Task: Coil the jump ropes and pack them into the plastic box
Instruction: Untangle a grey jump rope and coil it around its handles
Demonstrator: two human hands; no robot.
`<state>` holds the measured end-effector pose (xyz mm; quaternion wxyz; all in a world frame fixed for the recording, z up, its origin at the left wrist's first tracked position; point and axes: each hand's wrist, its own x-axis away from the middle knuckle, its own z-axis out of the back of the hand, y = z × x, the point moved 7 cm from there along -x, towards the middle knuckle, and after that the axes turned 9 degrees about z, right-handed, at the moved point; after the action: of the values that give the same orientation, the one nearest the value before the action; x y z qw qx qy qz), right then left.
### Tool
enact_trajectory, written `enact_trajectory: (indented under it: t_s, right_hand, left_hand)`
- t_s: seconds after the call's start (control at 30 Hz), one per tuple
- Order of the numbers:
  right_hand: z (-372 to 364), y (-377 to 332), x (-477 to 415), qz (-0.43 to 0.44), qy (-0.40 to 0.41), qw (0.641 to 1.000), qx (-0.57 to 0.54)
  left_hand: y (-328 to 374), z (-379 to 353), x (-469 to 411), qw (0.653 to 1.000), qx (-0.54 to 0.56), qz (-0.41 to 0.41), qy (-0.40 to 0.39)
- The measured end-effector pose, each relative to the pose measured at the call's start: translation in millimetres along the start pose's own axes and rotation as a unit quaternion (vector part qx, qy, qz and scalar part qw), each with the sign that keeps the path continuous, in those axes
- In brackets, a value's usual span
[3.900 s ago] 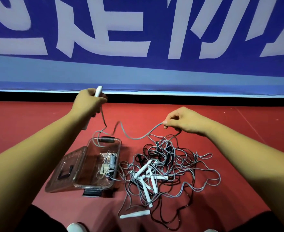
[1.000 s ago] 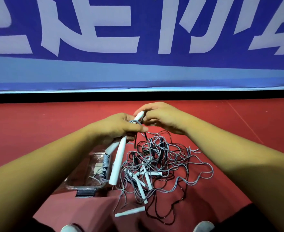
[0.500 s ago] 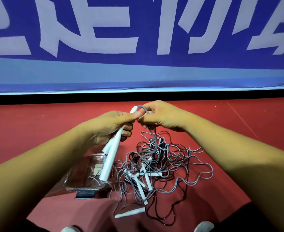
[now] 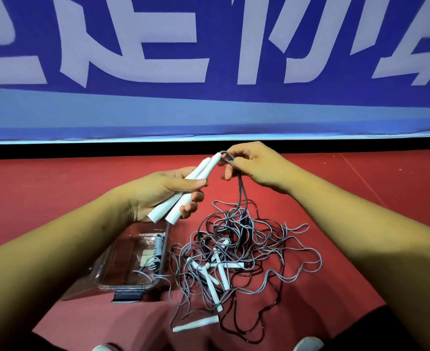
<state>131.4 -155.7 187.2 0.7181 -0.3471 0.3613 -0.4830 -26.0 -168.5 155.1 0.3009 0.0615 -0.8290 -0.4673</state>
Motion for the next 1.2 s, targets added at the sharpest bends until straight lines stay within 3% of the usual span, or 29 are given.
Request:
enact_trajectory:
  t_s: [0.1,0.17,0.3,0.4,0.53,0.83,1.03,1.1,1.2]
  right_hand:
    - [-5,-3,1,-0.045,0.010,0.988,-0.144]
    - [-8,-1,1,-0.069,-0.007,0.981,-0.181]
    - [-16,-3,4,-0.050,-0.055,0.993,-0.090]
    - [-18,-6,6,-0.037,-0.056,0.992,-0.103]
    - [-5,-3,3,-0.036,-0.024,0.993,-0.107]
    - [4,2,1,-0.022,0.043,0.990,-0.132]
    - [5,-4,4,0.003,0.023,0.994,-0.106]
    - [6,-5,3,0.004,0.030,0.993,-0.117]
    - [6,-2,0,-0.007,0.038,0.989,-0.144]
  left_hand:
    - [5,5,0,0.997,-0.044,-0.021,0.052]
    - [6,5,2,0.992,-0.100,-0.023,0.073]
    - [9,-1,6,0.974,-0.203,-0.010,0.102]
    - [7,-2,8,0.959,-0.252,0.003,0.129]
    - [7,1,9,0.974,-0.196,0.010,0.113]
    - [6,10,16,0.968,-0.214,0.018,0.131]
    - [17,19,17,0.965,-0.211,0.005,0.157]
    - [17,17,17,0.969,-0.185,-0.012,0.162]
    - [23,9,14,0.986,-0.062,-0.082,0.134]
